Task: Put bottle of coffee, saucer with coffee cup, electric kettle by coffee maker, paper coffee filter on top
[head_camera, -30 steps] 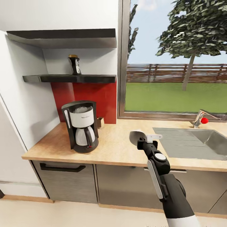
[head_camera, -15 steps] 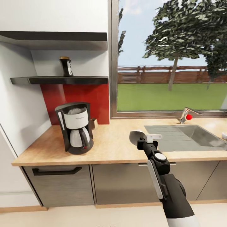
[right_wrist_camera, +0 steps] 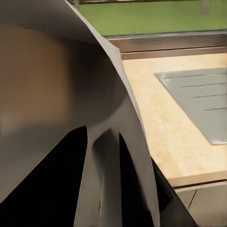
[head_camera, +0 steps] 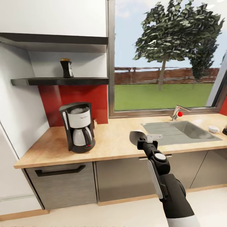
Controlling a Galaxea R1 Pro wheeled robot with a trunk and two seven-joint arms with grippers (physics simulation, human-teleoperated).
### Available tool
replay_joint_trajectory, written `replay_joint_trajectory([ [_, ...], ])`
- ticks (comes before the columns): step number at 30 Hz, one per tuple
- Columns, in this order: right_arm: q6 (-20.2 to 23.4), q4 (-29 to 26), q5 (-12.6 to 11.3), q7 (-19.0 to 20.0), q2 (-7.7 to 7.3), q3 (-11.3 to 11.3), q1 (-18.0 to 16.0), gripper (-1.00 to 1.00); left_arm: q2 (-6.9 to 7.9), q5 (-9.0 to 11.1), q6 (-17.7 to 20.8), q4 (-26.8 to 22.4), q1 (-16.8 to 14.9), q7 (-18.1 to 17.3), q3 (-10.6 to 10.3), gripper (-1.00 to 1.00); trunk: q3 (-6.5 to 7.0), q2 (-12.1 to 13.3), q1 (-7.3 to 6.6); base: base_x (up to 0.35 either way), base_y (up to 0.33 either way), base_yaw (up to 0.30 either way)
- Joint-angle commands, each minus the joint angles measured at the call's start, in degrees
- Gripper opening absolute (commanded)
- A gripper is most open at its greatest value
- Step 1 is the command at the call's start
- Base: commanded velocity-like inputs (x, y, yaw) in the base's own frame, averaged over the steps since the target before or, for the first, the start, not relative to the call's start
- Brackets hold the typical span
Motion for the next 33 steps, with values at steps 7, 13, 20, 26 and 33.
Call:
replay_joint_trajectory([
  [7,0.3,0.0,0.0,-0.3,-0.02,0.0,0.0,-1.00,0.00,0.2,-0.1,0.1,0.0,0.0,0.2,1.00,-0.02,-0.1,0.01,-0.143,0.280,-0.003],
  [13,0.3,0.0,0.0,-0.3,-0.02,0.0,0.0,-1.00,0.07,0.4,0.1,0.0,0.0,0.0,0.3,1.00,-0.02,-0.1,0.01,-0.064,0.300,0.000],
  [20,0.3,-0.1,0.0,-0.3,-0.02,0.0,0.0,-1.00,0.08,0.5,0.0,-0.1,0.0,0.0,0.3,1.00,-0.02,-0.1,0.01,-0.002,0.323,0.000],
  [26,0.4,-0.1,0.0,-0.4,-0.02,0.0,0.0,-1.00,0.08,0.5,-0.1,-0.2,0.0,0.0,0.3,1.00,-0.02,-0.1,0.01,0.000,0.325,0.000],
  [33,0.4,-0.1,0.0,-0.4,-0.02,0.0,0.0,-1.00,0.08,0.5,-0.1,-0.2,0.0,0.0,0.3,1.00,0.00,-0.1,0.01,0.000,0.323,-0.032],
])
